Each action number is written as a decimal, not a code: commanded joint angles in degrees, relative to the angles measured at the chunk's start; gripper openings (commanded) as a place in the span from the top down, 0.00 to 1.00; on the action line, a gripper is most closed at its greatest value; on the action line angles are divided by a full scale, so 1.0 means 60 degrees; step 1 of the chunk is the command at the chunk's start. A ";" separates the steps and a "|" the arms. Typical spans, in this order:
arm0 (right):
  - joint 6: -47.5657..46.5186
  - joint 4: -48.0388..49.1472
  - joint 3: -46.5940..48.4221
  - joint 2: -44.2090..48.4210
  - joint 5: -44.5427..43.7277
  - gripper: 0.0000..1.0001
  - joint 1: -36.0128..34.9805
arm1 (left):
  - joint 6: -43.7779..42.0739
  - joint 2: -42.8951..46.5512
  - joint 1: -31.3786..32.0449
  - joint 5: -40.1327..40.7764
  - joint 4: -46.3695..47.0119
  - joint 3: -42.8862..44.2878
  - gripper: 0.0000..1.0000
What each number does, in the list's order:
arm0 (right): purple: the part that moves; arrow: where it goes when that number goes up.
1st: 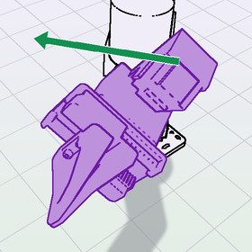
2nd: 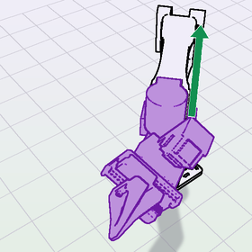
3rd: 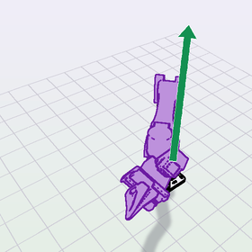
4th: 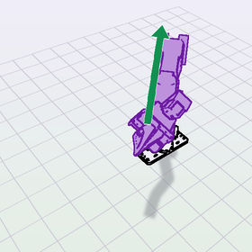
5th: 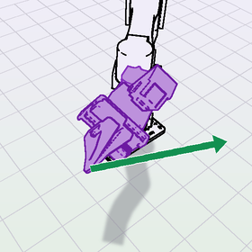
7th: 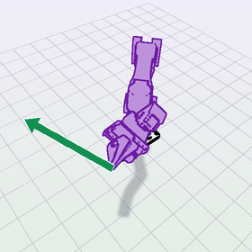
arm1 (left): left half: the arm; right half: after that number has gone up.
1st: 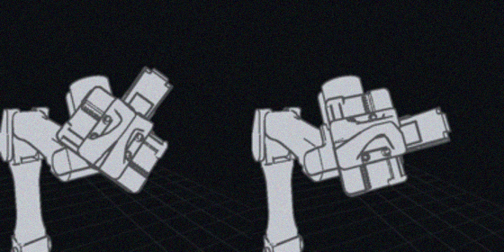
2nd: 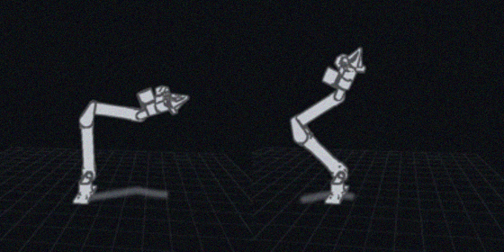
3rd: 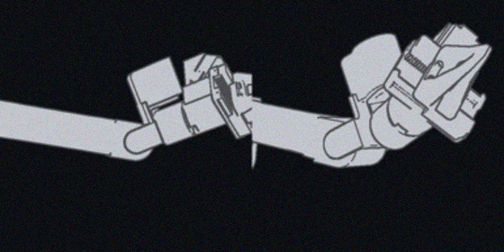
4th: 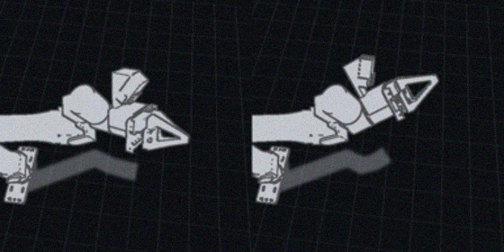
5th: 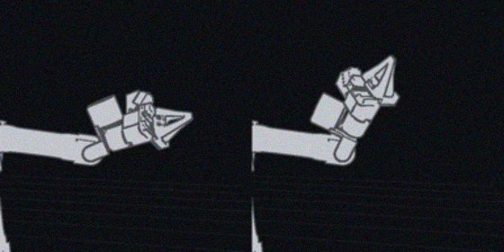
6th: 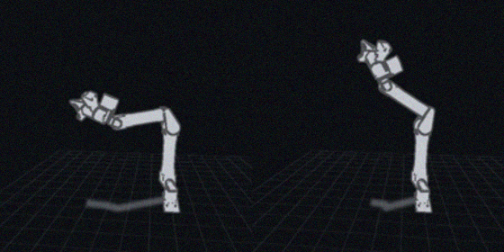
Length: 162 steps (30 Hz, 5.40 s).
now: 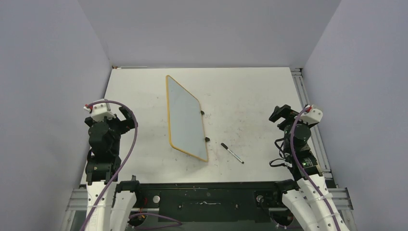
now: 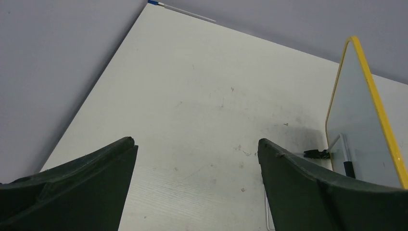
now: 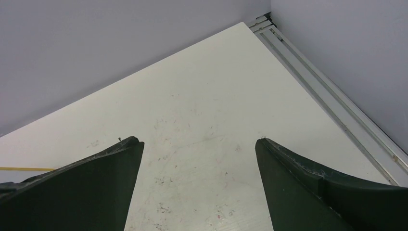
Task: Write a sentence on the whiteboard
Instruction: Adjust the whiteboard stand at the center of the board.
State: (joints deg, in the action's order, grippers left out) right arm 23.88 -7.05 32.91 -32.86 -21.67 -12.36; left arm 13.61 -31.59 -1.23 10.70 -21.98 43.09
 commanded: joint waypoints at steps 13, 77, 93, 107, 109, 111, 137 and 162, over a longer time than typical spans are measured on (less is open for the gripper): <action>-0.0437 0.0448 0.0452 -0.0122 0.2982 0.08 0.0017 | 0.0303 -0.0078 -0.0073 0.0191 0.0814 0.0275 0.04; 0.2385 0.7735 0.0198 -1.0978 0.8424 0.74 -0.4595 | -0.0070 -0.1633 0.0121 -0.1297 0.1777 0.0653 0.04; 0.2845 0.8203 -0.0267 -1.0474 0.7271 0.72 -0.6789 | -0.0056 -0.1681 0.0118 -0.1232 0.1759 0.0669 0.04; 0.0038 0.3955 -0.0069 -0.7047 0.5600 0.49 -0.5749 | -0.0127 -0.1767 0.0125 -0.1095 0.1510 0.0803 0.04; -0.0242 0.3944 -0.0173 -0.6790 0.5952 0.48 -0.5060 | -0.0143 -0.1727 0.0119 -0.1080 0.1485 0.0769 0.04; -0.0674 0.3921 -0.0163 -0.6688 0.6086 0.46 -0.4574 | -0.0144 -0.1659 0.0124 -0.1044 0.1440 0.0712 0.04; -0.2418 0.6363 0.1423 -1.0638 0.8102 0.42 -0.2494 | -0.0173 -0.1808 0.0093 -0.1178 0.1484 0.0626 0.04; -0.4886 0.5858 0.2519 -1.2496 0.6747 0.55 -0.4179 | -0.0129 -0.1915 0.0023 -0.1284 0.1495 0.0640 0.04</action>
State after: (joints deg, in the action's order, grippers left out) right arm -2.15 27.42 46.35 -106.15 19.94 -36.12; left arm 12.97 -43.20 -0.78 3.77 -14.37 46.57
